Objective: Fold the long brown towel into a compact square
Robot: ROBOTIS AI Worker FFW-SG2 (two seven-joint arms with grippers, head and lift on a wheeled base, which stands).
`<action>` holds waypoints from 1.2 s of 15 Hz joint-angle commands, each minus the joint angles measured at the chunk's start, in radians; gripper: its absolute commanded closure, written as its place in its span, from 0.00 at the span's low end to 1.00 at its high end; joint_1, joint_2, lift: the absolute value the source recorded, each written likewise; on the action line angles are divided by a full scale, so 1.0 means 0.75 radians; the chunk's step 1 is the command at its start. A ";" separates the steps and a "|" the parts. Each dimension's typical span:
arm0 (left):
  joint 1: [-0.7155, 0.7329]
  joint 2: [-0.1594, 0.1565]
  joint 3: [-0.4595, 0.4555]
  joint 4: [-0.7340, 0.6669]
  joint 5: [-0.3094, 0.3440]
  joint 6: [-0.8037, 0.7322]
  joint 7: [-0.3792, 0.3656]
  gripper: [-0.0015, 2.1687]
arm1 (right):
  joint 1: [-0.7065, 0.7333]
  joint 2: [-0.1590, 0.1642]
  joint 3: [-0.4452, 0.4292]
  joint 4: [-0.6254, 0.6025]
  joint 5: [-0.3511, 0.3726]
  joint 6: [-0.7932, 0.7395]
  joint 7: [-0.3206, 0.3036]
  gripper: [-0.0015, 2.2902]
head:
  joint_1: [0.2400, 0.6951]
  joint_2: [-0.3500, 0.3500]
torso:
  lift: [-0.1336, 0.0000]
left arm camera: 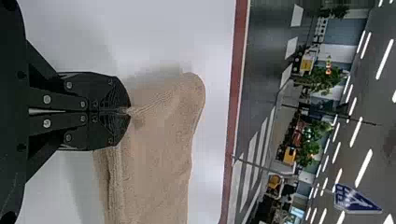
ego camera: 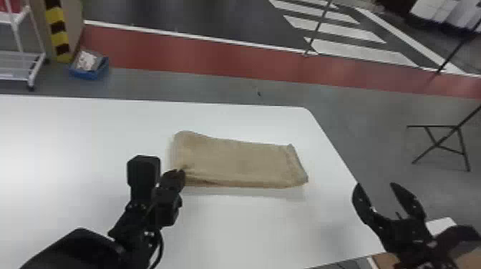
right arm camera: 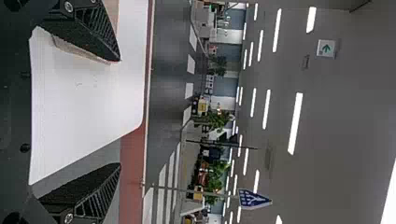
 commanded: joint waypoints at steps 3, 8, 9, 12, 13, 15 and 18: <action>0.035 0.055 0.135 -0.057 0.009 0.004 -0.002 0.66 | -0.013 -0.003 0.011 -0.002 0.002 0.004 0.000 0.04 | 1.00 0.00 | 0.07; 0.156 0.151 0.270 -0.247 0.027 0.033 -0.002 0.66 | -0.038 -0.003 0.023 0.000 0.018 0.004 -0.002 0.04 | 1.00 0.00 | 0.07; 0.187 0.166 0.278 -0.302 0.027 0.037 -0.002 0.66 | -0.050 -0.003 0.029 0.000 0.027 0.016 -0.002 0.04 | 1.00 0.00 | 0.07; 0.277 0.211 0.284 -0.415 0.007 0.090 0.022 0.66 | -0.065 -0.001 0.060 0.000 0.043 0.020 -0.002 0.04 | 1.00 0.00 | 0.07; 0.309 0.227 0.294 -0.447 -0.001 0.123 0.028 0.66 | -0.069 -0.001 0.066 -0.002 0.047 0.025 -0.002 0.04 | 1.00 0.00 | 0.07; 0.371 0.235 0.313 -0.486 -0.014 0.156 0.032 0.66 | -0.071 -0.001 0.074 0.000 0.053 0.025 -0.004 0.04 | 1.00 0.00 | 0.07; 0.391 0.239 0.317 -0.492 -0.022 0.160 0.045 0.66 | -0.081 0.001 0.076 0.006 0.063 0.033 -0.006 0.04 | 1.00 0.00 | 0.07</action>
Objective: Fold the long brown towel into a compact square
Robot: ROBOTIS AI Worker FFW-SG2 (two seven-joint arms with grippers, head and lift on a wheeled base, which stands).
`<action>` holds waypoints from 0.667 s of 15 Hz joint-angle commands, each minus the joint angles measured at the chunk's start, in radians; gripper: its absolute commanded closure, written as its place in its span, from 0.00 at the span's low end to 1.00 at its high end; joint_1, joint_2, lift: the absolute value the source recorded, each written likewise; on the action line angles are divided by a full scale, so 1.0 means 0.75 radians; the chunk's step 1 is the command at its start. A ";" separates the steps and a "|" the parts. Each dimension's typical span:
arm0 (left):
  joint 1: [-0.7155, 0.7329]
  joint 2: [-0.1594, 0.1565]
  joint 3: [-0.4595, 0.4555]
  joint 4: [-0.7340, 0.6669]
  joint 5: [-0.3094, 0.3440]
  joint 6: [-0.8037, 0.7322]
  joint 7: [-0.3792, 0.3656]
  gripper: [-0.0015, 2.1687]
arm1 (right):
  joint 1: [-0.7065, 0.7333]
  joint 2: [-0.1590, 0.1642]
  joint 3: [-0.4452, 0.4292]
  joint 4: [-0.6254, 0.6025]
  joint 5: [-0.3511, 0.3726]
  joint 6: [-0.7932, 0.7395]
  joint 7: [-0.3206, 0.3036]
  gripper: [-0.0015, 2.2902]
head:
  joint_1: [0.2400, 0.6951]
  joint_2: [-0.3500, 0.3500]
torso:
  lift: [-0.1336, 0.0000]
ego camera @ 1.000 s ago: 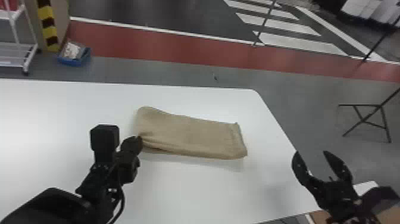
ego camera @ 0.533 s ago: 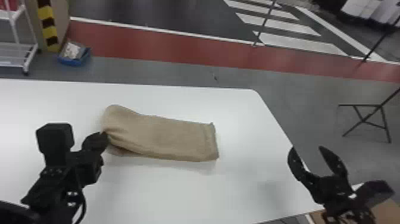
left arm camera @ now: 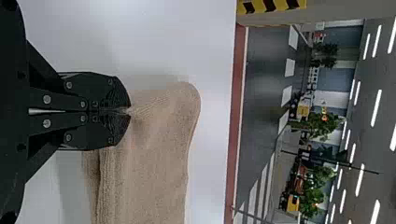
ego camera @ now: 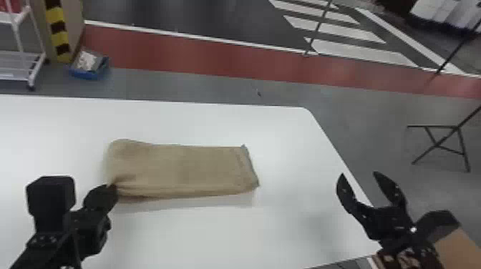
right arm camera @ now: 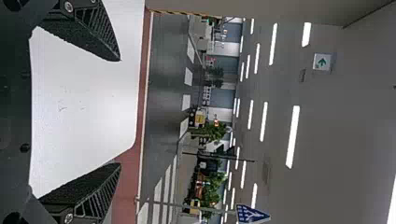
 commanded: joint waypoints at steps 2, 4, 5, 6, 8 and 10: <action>0.026 0.006 0.003 -0.012 -0.002 0.001 -0.001 0.66 | -0.003 0.002 0.006 0.003 0.008 0.008 -0.003 0.04 | 1.00 0.00 | 0.07; 0.045 0.009 0.003 -0.032 -0.002 0.001 -0.003 0.66 | -0.006 0.004 0.006 0.003 0.008 0.008 -0.003 0.04 | 1.00 0.00 | 0.07; 0.051 0.009 0.003 -0.045 -0.002 0.005 -0.005 0.66 | -0.006 0.004 0.006 0.003 0.006 0.008 -0.003 0.04 | 1.00 0.00 | 0.07; 0.055 0.009 0.003 -0.053 -0.004 0.001 -0.005 0.66 | -0.006 0.004 0.006 0.005 0.006 0.008 -0.005 0.04 | 1.00 0.00 | 0.07; 0.059 0.009 0.003 -0.063 -0.014 0.001 0.001 0.58 | -0.006 0.004 0.008 0.009 0.008 0.008 -0.007 0.04 | 1.00 0.00 | 0.07; 0.063 0.011 0.005 -0.090 -0.065 -0.004 0.003 0.24 | -0.014 0.004 0.012 0.011 0.008 0.017 -0.007 0.04 | 1.00 0.00 | 0.07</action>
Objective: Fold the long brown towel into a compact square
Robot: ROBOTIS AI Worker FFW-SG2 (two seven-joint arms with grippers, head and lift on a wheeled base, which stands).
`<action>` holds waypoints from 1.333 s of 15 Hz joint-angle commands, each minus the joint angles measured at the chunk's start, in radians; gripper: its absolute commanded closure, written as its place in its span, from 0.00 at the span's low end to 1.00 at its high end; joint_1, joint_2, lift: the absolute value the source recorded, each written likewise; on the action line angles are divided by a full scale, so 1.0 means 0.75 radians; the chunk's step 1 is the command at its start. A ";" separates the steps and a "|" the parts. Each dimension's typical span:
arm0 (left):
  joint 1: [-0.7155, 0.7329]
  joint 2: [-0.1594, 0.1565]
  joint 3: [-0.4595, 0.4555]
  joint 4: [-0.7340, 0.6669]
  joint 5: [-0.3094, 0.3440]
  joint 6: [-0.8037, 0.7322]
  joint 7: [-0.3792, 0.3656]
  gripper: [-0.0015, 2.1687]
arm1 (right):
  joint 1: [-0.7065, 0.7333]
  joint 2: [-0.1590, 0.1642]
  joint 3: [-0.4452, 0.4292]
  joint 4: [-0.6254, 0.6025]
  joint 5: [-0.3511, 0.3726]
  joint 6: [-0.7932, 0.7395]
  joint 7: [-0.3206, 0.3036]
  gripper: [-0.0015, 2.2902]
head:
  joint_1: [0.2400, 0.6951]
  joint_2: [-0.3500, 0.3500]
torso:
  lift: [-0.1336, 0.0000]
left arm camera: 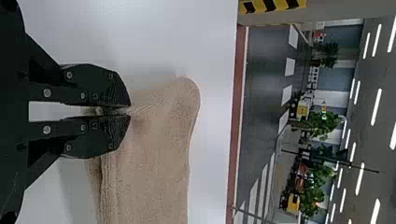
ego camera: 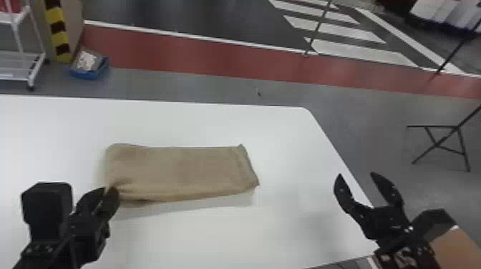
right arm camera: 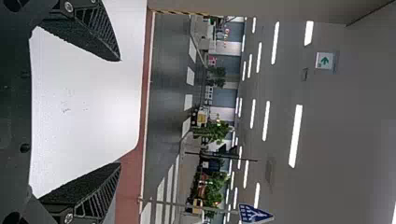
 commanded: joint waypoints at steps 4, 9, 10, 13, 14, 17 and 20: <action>0.094 0.031 0.064 -0.193 -0.189 0.000 0.077 0.18 | -0.008 0.000 0.009 -0.007 -0.002 0.023 0.000 0.04 | 1.00 0.00 | 0.07; -0.172 -0.010 -0.028 0.030 -0.194 -0.049 0.052 0.10 | -0.080 0.002 0.060 -0.039 0.039 0.187 -0.024 0.03 | 1.00 0.00 | 0.07; -0.239 -0.024 -0.054 0.094 -0.192 -0.045 0.028 0.22 | -0.117 0.002 0.068 -0.041 0.078 0.273 -0.027 0.03 | 1.00 0.00 | 0.07; -0.377 -0.097 -0.087 0.278 -0.163 0.016 -0.048 0.66 | -0.197 -0.006 0.119 -0.060 0.180 0.469 -0.014 0.03 | 1.00 0.00 | 0.07; -0.397 -0.106 -0.095 0.314 -0.163 0.020 -0.042 0.85 | -0.238 -0.010 0.123 -0.066 0.203 0.587 0.004 0.03 | 1.00 0.00 | 0.07; -0.399 -0.100 -0.095 0.323 -0.167 0.127 -0.021 0.99 | -0.348 -0.031 0.138 -0.058 0.213 0.784 0.014 0.03 | 1.00 0.00 | 0.07; -0.399 -0.093 -0.077 0.325 -0.173 0.241 -0.046 0.99 | -0.471 -0.035 0.199 -0.007 0.209 0.976 0.047 0.03 | 1.00 0.02 | 0.07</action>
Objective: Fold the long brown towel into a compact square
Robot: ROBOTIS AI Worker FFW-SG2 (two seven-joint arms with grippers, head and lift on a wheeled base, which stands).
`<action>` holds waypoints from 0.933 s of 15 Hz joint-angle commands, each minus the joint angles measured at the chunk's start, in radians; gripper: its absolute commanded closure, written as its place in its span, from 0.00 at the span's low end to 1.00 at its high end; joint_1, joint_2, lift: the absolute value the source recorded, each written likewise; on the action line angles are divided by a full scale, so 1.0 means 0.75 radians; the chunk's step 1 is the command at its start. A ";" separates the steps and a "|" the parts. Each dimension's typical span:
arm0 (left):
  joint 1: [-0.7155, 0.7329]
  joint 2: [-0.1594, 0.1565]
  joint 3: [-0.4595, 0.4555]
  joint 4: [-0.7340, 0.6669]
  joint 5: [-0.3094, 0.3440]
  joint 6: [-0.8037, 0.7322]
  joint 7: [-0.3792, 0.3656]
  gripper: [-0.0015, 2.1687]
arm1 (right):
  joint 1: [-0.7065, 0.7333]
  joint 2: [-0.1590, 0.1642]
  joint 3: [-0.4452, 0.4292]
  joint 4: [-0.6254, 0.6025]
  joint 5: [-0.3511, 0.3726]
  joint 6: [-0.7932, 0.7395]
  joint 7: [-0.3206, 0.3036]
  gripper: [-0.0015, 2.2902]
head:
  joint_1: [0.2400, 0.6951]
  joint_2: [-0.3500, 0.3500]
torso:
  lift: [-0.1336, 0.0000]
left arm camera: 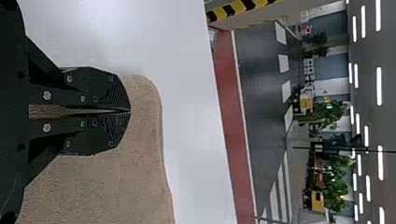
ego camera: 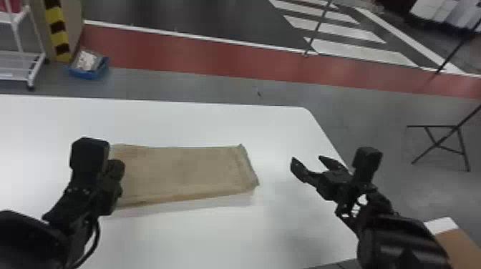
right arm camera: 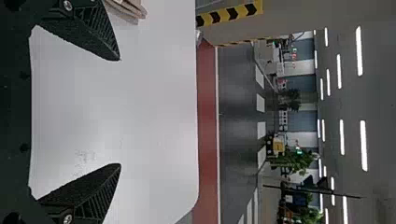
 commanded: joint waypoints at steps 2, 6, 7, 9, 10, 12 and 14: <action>-0.002 0.007 0.007 0.003 -0.013 0.034 -0.016 0.99 | -0.087 0.001 0.091 0.019 0.003 0.114 -0.001 0.04 | 1.00 0.05 | 0.07; -0.012 0.003 0.007 0.030 -0.013 0.030 -0.037 0.99 | -0.163 0.003 0.179 0.031 -0.005 0.282 -0.001 0.10 | 1.00 0.12 | 0.07; -0.012 -0.001 0.007 0.032 -0.013 0.030 -0.037 0.99 | -0.179 0.003 0.200 0.039 -0.001 0.311 -0.001 0.12 | 1.00 0.14 | 0.07; -0.012 -0.001 0.001 0.032 -0.013 0.030 -0.039 0.99 | -0.239 -0.001 0.239 0.094 0.001 0.405 -0.001 0.16 | 1.00 0.16 | 0.07; -0.012 -0.003 0.001 0.032 -0.013 0.030 -0.039 0.99 | -0.261 -0.005 0.261 0.119 0.001 0.429 0.001 0.18 | 1.00 0.17 | 0.07; -0.008 -0.003 -0.003 0.030 -0.013 0.030 -0.039 0.99 | -0.276 -0.011 0.300 0.137 -0.001 0.446 0.001 0.18 | 1.00 0.19 | 0.07; -0.008 -0.003 -0.003 0.028 -0.013 0.026 -0.035 0.99 | -0.284 -0.011 0.312 0.137 -0.015 0.454 0.001 0.19 | 1.00 0.20 | 0.07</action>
